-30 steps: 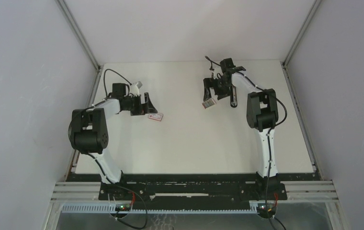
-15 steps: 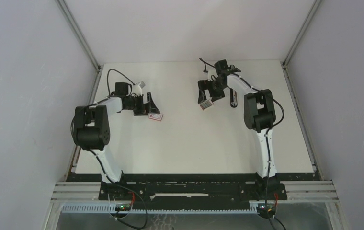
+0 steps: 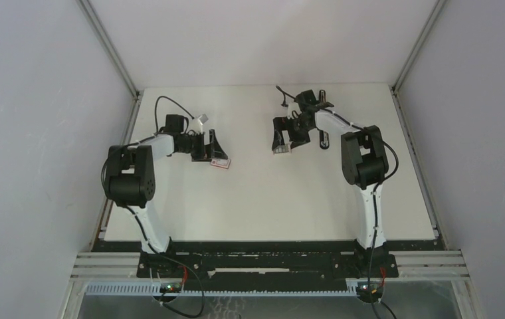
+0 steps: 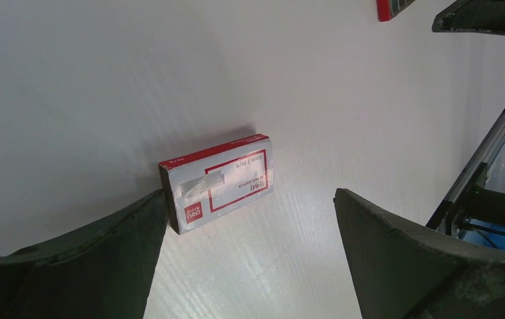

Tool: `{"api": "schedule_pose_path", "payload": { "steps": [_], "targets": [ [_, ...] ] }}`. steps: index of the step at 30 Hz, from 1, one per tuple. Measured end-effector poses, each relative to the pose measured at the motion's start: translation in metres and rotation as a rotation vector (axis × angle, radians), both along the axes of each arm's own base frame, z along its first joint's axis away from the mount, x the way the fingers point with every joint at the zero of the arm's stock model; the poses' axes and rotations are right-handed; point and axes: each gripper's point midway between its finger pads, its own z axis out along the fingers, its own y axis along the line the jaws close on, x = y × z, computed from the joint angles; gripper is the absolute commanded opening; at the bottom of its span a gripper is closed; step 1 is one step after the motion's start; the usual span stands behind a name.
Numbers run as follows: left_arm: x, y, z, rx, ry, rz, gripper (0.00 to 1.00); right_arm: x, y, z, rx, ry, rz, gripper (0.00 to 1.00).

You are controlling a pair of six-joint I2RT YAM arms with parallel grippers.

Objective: Unload the staples from the stapler
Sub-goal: Close the staple box at the center of the board.

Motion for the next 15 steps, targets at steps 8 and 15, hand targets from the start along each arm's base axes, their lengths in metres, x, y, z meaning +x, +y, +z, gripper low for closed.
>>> {"api": "schedule_pose_path", "payload": {
  "steps": [8,15],
  "targets": [
    [-0.006,-0.017,0.0,-0.01,0.003,-0.042,1.0,-0.024,0.016,0.002,0.039,0.034,0.016,1.0],
    [-0.006,-0.021,0.001,-0.014,0.006,-0.039,1.0,-0.028,0.021,0.001,-0.001,0.005,0.061,1.0]
  ]
}}
